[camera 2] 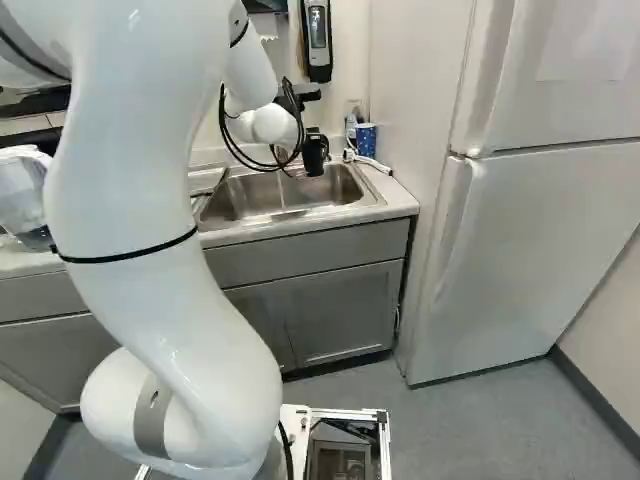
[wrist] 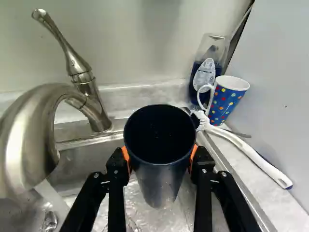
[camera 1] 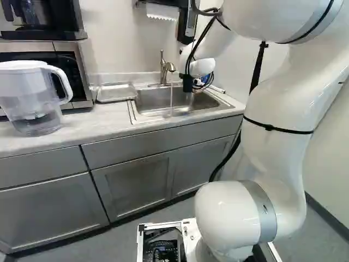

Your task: Rinse the cup and place it in the tray

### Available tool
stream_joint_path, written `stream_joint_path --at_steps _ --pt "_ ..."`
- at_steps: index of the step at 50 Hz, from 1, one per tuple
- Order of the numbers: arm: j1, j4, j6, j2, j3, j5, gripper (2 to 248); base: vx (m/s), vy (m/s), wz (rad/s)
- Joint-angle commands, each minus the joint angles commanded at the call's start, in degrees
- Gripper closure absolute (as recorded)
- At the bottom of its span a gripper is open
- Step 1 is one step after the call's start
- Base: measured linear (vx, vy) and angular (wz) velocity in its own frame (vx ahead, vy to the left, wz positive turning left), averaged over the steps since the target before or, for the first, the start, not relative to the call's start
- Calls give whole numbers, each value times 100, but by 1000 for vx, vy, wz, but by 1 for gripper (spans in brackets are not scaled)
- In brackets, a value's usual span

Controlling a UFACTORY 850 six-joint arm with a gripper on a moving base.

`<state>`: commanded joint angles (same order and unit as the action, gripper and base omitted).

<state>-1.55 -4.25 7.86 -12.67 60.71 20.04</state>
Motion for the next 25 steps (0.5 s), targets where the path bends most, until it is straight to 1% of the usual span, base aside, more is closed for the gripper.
stream_joint_path --at_steps 25 --pt "168 126 0 -79 -230 162 124 0 0 0"
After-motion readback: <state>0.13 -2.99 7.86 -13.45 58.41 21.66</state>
